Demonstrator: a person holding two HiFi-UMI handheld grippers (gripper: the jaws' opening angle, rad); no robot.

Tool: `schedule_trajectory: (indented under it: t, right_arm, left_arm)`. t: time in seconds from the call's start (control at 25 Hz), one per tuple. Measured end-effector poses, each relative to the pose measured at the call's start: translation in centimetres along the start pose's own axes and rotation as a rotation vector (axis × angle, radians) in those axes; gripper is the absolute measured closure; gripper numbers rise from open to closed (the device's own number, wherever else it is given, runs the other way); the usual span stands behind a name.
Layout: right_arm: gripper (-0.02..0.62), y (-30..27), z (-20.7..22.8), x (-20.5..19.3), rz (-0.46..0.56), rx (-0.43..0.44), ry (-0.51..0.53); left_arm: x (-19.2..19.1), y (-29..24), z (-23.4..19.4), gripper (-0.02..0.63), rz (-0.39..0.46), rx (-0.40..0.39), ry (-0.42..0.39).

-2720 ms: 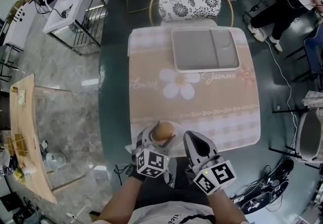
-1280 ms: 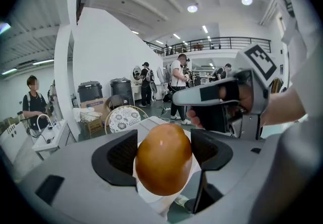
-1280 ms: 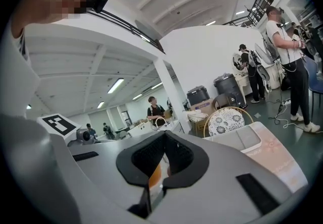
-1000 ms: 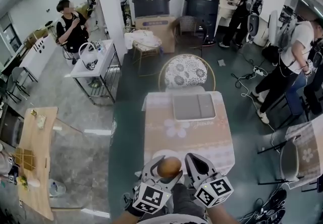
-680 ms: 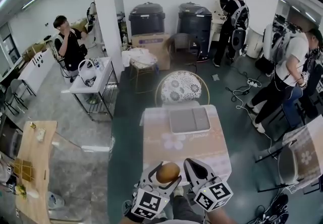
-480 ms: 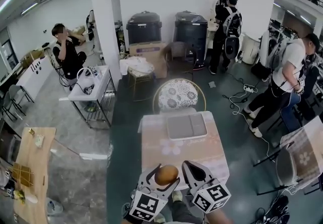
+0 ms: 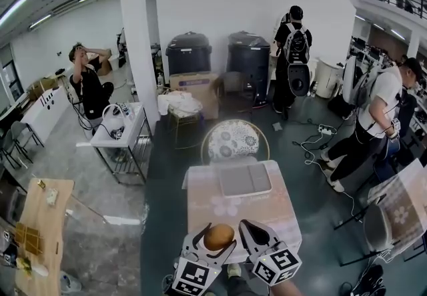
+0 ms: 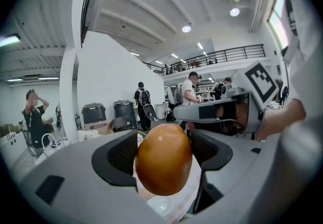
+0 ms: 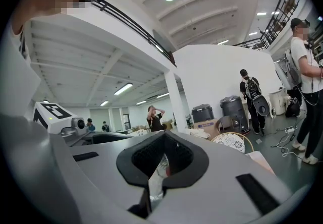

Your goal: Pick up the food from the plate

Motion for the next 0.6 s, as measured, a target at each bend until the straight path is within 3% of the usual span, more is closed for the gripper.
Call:
schedule_trajectory:
  t: [0.6]
  right_arm:
    - [0.583,0.03,-0.61,-0.22,0.001,-0.006,0.028]
  left_arm:
    - [-0.26,0.51,-0.16,0.278,0.020,0.010,0.005]
Point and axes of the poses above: the fingertips, and each gripper's own axes: y backward along the fingers, z to its right, x out of its top, the point moved 9 cm from there along y, backward along the fingers, and after that the axes turned 14 degrees about z, right-handed, at the moved point
